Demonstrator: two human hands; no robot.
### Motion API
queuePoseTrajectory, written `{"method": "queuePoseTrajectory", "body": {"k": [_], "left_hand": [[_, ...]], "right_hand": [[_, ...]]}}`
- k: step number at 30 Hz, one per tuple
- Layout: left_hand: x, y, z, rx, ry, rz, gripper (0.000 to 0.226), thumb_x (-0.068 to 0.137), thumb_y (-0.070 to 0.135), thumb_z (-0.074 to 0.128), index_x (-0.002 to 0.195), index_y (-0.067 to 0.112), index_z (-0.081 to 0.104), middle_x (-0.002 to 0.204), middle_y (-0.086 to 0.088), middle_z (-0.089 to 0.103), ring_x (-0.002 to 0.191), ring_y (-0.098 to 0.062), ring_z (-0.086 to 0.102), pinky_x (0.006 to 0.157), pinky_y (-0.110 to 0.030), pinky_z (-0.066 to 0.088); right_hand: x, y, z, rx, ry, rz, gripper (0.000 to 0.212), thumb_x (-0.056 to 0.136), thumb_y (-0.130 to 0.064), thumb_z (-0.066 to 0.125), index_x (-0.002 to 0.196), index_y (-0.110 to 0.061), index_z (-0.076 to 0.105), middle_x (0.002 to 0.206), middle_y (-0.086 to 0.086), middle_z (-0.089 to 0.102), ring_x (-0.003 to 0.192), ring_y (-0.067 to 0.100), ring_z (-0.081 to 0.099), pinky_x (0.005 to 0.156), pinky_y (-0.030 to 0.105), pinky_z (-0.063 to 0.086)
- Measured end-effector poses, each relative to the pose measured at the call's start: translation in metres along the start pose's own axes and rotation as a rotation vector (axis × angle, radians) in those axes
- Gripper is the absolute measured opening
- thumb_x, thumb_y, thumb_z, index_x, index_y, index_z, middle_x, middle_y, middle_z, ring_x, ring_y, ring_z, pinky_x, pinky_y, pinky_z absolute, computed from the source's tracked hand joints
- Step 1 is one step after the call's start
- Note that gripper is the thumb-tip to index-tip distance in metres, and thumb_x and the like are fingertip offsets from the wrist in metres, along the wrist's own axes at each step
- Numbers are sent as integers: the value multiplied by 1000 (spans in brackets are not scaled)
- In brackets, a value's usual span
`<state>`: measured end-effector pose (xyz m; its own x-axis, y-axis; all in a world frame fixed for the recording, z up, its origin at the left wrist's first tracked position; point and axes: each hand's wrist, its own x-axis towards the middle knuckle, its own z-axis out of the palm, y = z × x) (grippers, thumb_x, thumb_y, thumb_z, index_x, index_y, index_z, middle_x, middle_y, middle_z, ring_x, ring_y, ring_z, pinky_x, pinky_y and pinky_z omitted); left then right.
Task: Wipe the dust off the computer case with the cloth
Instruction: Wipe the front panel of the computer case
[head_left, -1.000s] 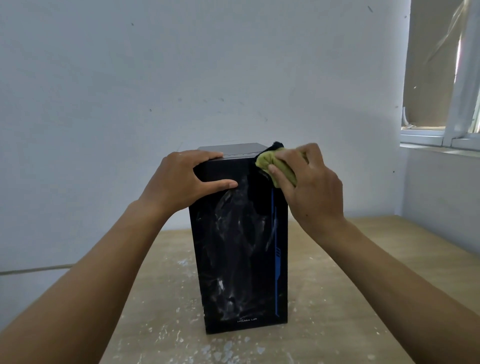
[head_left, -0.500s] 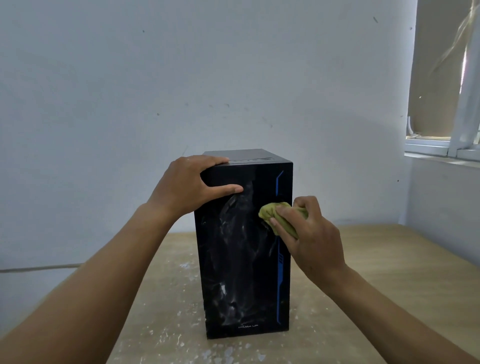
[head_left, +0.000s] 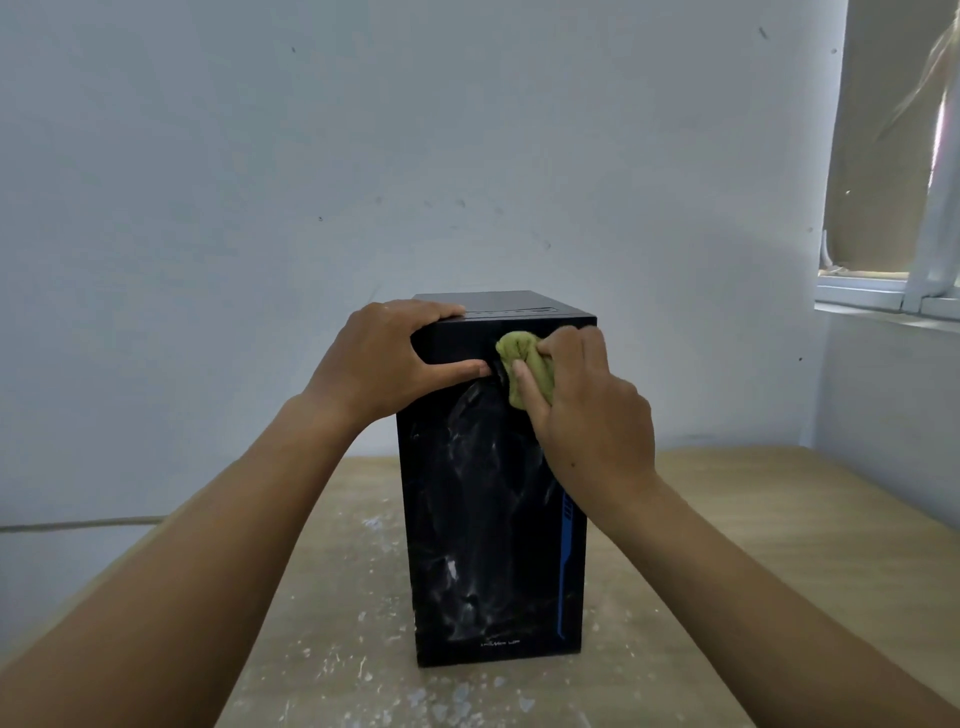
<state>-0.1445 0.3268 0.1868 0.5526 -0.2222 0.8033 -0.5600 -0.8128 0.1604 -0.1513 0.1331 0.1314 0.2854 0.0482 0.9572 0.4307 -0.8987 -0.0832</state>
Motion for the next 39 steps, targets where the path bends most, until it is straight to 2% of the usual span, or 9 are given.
{"method": "queuePoseTrajectory", "body": {"k": [2,5,9,14,18,21,28,33,39], "left_hand": [[0,0,-1,8,-22,2,69,65,58,79,120,19,69,112,4,71,94,-5,61,90,-24,49],[0,1,-4,20,-64,14,82,59,72,67,122,20,68,115,5,70,101,-9,64,94,-27,50],[0,0,-5,9,-70,3,86,56,78,62,122,22,67,114,7,70,100,-8,63,92,-24,49],[0,-1,-3,1,-66,2,84,57,80,66,120,25,68,111,9,70,97,-7,63,90,-26,51],[1,0,-3,7,-59,0,82,58,76,64,120,23,68,110,10,70,92,-2,58,87,-21,48],[0,0,-4,7,-64,-9,83,57,77,64,120,23,68,112,9,70,94,-3,60,90,-24,49],[0,3,-6,2,-86,-22,84,56,77,64,121,24,68,115,10,70,103,-6,63,96,-26,49],[1,3,-7,14,-92,-31,84,55,77,64,121,24,68,113,11,70,99,-6,63,92,-23,48],[3,2,-7,47,-127,-38,92,52,81,63,125,24,66,117,10,69,104,-8,63,90,-20,45]], "right_hand": [[-12,2,2,35,-27,-6,35,97,-45,38,91,-12,49,82,2,49,42,14,38,35,23,34],[-20,5,0,115,-43,4,30,95,-43,48,90,-13,50,79,1,49,41,16,43,35,21,31],[-12,5,-4,146,-21,22,24,93,-38,55,94,-14,52,81,0,54,44,14,42,40,13,22],[14,6,-7,89,51,29,24,94,-36,53,102,-13,56,98,7,53,52,16,40,46,19,28],[9,6,-1,100,69,23,21,93,-37,53,100,-18,53,97,7,52,52,17,43,44,23,36],[-12,10,5,109,36,-9,25,94,-41,49,98,-17,55,94,5,52,53,17,50,39,25,44],[-33,22,0,145,-38,-38,29,91,-42,55,103,-16,61,94,4,54,55,15,52,42,20,42],[9,18,-11,175,2,40,27,91,-37,59,110,-19,59,99,6,52,59,23,55,50,24,39],[24,4,-5,150,9,-44,24,92,-36,59,101,-14,61,98,6,53,58,23,54,45,31,49]]}}
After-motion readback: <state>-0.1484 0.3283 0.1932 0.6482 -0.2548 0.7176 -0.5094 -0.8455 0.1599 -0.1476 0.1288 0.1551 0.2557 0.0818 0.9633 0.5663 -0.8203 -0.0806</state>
